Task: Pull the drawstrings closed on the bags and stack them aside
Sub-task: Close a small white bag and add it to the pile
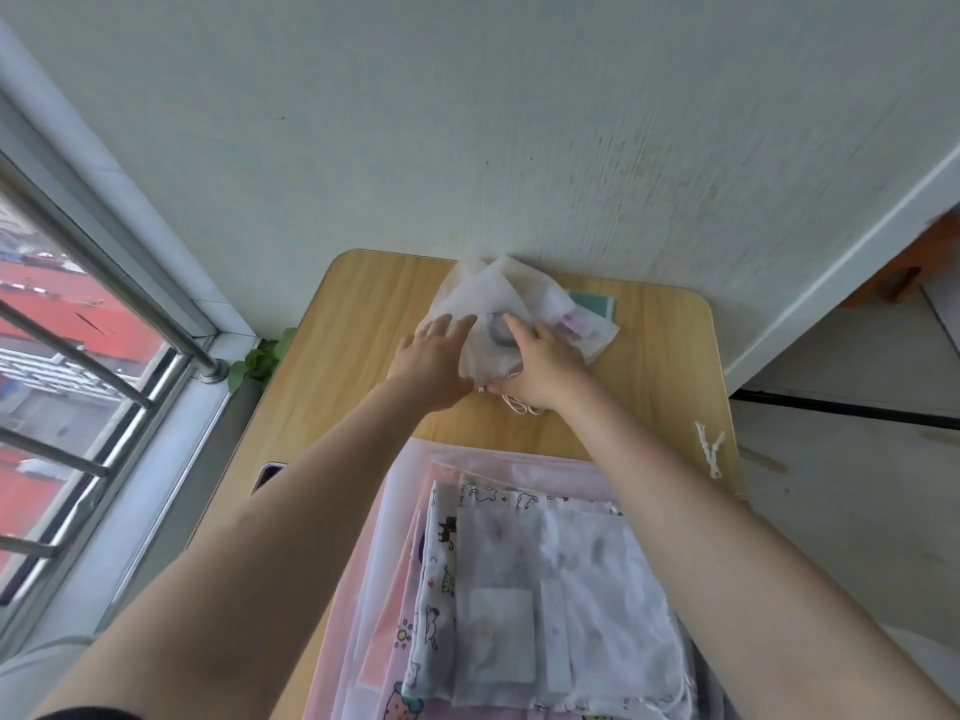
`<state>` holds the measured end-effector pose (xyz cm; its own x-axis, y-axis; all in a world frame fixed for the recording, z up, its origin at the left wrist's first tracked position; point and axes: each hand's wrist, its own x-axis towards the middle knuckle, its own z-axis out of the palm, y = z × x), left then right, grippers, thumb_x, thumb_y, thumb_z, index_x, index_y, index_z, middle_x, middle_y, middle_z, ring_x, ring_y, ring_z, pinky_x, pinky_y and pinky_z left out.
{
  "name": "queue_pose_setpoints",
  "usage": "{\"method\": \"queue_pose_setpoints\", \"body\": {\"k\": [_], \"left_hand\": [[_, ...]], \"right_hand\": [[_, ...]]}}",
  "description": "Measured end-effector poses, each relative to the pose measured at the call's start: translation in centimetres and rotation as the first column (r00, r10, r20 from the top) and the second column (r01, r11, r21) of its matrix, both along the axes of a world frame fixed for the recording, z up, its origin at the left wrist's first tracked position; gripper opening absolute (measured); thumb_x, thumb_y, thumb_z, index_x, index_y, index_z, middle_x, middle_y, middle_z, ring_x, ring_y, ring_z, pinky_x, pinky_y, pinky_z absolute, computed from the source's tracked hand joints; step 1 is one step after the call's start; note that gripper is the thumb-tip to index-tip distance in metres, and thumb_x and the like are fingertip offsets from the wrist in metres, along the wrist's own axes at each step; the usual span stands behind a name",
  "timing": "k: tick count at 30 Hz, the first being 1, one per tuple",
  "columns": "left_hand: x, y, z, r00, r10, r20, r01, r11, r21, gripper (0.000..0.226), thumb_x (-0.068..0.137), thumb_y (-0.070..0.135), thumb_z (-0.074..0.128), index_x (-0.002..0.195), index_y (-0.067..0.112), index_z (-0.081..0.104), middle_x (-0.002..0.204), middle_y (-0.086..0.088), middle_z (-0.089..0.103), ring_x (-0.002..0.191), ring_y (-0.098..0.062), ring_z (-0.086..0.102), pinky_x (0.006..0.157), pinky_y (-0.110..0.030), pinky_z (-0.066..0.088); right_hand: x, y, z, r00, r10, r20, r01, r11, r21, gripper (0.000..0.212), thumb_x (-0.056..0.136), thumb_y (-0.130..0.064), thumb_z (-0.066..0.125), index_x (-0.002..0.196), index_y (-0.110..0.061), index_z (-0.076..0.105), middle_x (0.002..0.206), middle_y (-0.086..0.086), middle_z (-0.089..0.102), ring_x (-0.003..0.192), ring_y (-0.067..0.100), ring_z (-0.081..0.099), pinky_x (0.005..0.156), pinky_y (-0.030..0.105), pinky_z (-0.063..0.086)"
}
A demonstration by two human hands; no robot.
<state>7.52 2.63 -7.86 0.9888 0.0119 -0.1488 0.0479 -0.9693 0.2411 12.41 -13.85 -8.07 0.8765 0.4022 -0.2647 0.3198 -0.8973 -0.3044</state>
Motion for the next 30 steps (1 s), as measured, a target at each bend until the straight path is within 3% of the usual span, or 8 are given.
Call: {"method": "queue_pose_setpoints", "body": {"k": [3, 7, 9, 12, 15, 21, 25, 30], "left_hand": [[-1.1, -0.6, 1.7, 0.986, 0.064, 0.157, -0.051, 0.995, -0.085, 0.072, 0.086, 0.033, 0.063, 0.149, 0.024, 0.029, 0.157, -0.009, 0.025, 0.144, -0.029, 0.025, 0.115, -0.045, 0.024], [-4.2, -2.1, 3.7, 0.924, 0.159, 0.348, -0.097, 0.977, -0.189, 0.039, 0.086, 0.023, 0.060, 0.125, 0.018, 0.058, 0.137, -0.007, 0.045, 0.126, -0.026, 0.044, 0.094, -0.036, 0.042], [-6.1, -2.9, 4.0, 0.939, 0.178, 0.296, -0.113, 0.968, -0.225, 0.025, 0.086, 0.019, 0.059, 0.110, 0.019, 0.065, 0.124, -0.004, 0.053, 0.108, -0.023, 0.055, 0.078, -0.033, 0.050], [-9.1, -4.3, 3.5, 0.994, 0.088, 0.057, -0.077, 0.982, -0.174, 0.018, 0.086, 0.021, 0.054, 0.095, 0.024, 0.070, 0.103, 0.001, 0.064, 0.090, -0.021, 0.064, 0.075, -0.036, 0.056], [-12.0, -5.4, 2.2, 0.995, 0.003, -0.097, -0.020, 0.985, -0.173, 0.018, 0.083, 0.024, 0.062, 0.099, 0.025, 0.071, 0.105, 0.002, 0.064, 0.099, -0.018, 0.061, 0.081, -0.031, 0.052], [-14.8, -6.8, 1.6, 0.998, 0.015, -0.066, -0.026, 0.987, -0.156, 0.025, 0.087, 0.022, 0.061, 0.110, 0.023, 0.070, 0.116, -0.004, 0.057, 0.112, -0.022, 0.051, 0.084, -0.026, 0.040], [-15.7, -7.7, 1.8, 0.994, 0.016, -0.104, -0.028, 0.993, -0.116, 0.034, 0.089, 0.027, 0.059, 0.123, 0.024, 0.064, 0.124, -0.005, 0.056, 0.120, -0.027, 0.050, 0.095, -0.032, 0.040], [-16.4, -8.0, 1.8, 0.988, 0.015, -0.152, -0.030, 0.995, -0.100, 0.045, 0.090, 0.024, 0.055, 0.135, 0.024, 0.054, 0.133, -0.007, 0.054, 0.129, -0.028, 0.041, 0.102, -0.033, 0.034]], "right_hand": [[-0.9, -0.3, 2.1, 0.996, -0.014, 0.092, 0.009, 0.998, 0.058, 0.090, 0.078, -0.060, 0.067, 0.149, -0.025, 0.026, 0.150, 0.009, 0.035, 0.136, 0.031, 0.033, 0.107, 0.044, 0.034], [-3.6, -1.0, 4.8, 0.975, -0.102, 0.197, 0.053, 0.970, 0.238, 0.026, 0.091, -0.027, 0.057, 0.113, -0.013, 0.062, 0.115, 0.008, 0.060, 0.107, 0.027, 0.056, 0.084, 0.038, 0.048], [-5.5, -1.3, 5.4, 0.984, -0.102, 0.143, 0.060, 0.961, 0.270, 0.013, 0.092, -0.020, 0.052, 0.083, -0.016, 0.061, 0.088, 0.004, 0.063, 0.084, 0.025, 0.058, 0.062, 0.031, 0.043], [-8.7, -1.9, 5.0, 1.000, 0.012, -0.013, -0.011, 0.995, 0.099, 0.022, 0.087, -0.019, 0.056, 0.065, -0.016, 0.054, 0.070, 0.000, 0.056, 0.072, 0.024, 0.055, 0.054, 0.026, 0.035], [-11.7, -3.1, 4.2, 0.993, 0.052, -0.106, -0.062, 0.994, -0.089, 0.012, 0.085, -0.022, 0.061, 0.081, -0.013, 0.067, 0.077, 0.003, 0.061, 0.077, 0.026, 0.060, 0.063, 0.025, 0.042], [-15.9, -5.5, 3.5, 1.000, 0.031, -0.006, -0.031, 0.975, -0.222, 0.031, 0.088, -0.008, 0.050, 0.113, -0.017, 0.065, 0.109, 0.006, 0.061, 0.110, 0.028, 0.055, 0.100, 0.040, 0.034], [-17.4, -6.8, 3.7, 0.996, 0.043, 0.072, -0.023, 0.966, -0.257, 0.036, 0.090, -0.010, 0.048, 0.125, -0.014, 0.056, 0.131, 0.011, 0.050, 0.126, 0.029, 0.041, 0.106, 0.045, 0.028], [-18.4, -7.6, 4.2, 0.995, 0.019, 0.096, 0.007, 0.964, -0.265, 0.033, 0.091, -0.008, 0.047, 0.122, -0.013, 0.057, 0.129, 0.009, 0.054, 0.125, 0.028, 0.042, 0.103, 0.043, 0.029]]}}
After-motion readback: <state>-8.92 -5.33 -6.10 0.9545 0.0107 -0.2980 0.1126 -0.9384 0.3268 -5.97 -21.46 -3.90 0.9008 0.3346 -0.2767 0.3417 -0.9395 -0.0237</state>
